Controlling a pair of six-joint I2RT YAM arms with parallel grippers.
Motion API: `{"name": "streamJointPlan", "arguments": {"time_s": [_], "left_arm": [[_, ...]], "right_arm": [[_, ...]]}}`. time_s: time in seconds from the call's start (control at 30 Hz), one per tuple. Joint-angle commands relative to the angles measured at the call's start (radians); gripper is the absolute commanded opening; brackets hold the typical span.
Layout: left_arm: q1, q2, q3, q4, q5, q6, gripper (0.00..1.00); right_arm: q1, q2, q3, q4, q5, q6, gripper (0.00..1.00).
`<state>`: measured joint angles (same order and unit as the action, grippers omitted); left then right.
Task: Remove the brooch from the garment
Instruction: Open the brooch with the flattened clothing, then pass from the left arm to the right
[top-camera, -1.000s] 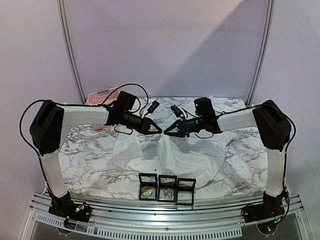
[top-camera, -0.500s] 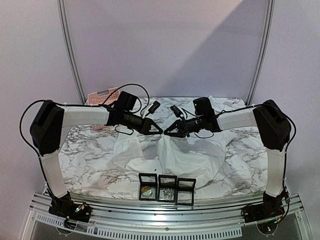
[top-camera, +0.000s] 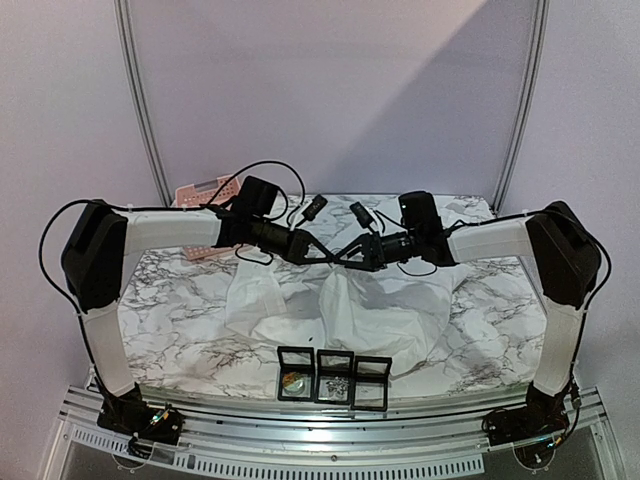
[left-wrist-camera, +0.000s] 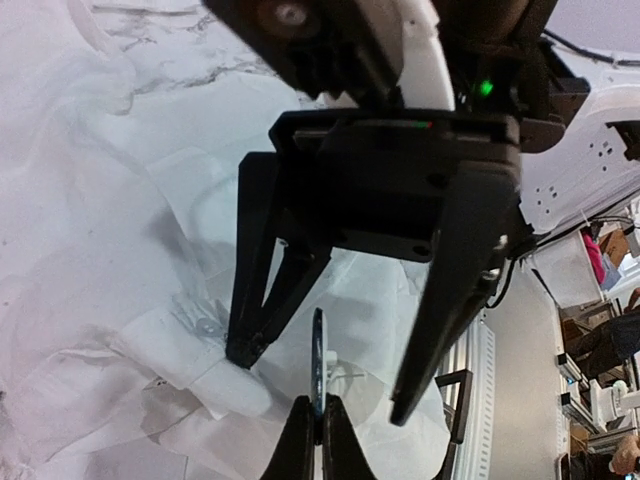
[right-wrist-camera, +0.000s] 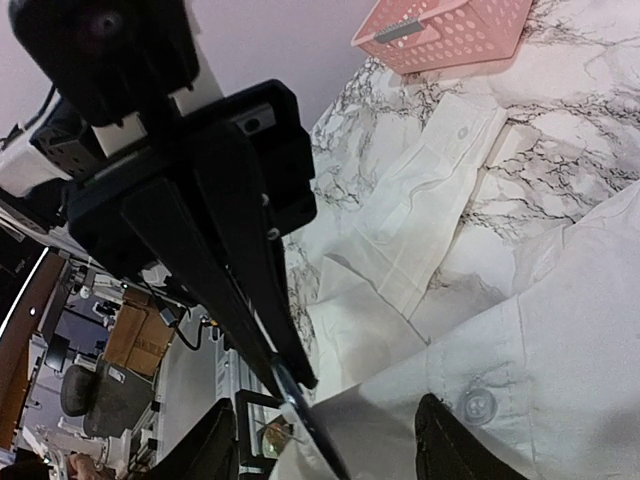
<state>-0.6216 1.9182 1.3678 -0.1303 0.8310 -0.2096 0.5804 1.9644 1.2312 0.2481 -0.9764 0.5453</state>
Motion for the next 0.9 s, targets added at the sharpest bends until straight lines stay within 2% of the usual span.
{"name": "streamJointPlan", "arguments": {"time_s": [0.0, 0.2, 0.33, 0.67, 0.87], "left_arm": [[-0.016, 0.017, 0.022, 0.007, 0.039, -0.003, 0.0], [-0.01, 0.01, 0.018, 0.016, 0.063, -0.001, 0.0], [-0.01, 0.006, 0.013, 0.03, 0.079, -0.003, 0.0], [-0.01, 0.0, 0.005, 0.055, 0.1, -0.016, 0.0], [-0.01, 0.001, 0.004, 0.059, 0.099, -0.019, 0.0]], "right_arm": [[-0.012, -0.108, -0.038, 0.037, 0.042, -0.057, 0.63], [-0.03, -0.166, -0.117, 0.126, 0.065, -0.036, 0.65], [-0.031, -0.178, -0.156, 0.171, 0.075, -0.028, 0.64], [-0.031, -0.139, -0.158, 0.179, 0.047, -0.021, 0.38], [-0.033, -0.12, -0.139, 0.169, 0.008, -0.021, 0.32]]}}
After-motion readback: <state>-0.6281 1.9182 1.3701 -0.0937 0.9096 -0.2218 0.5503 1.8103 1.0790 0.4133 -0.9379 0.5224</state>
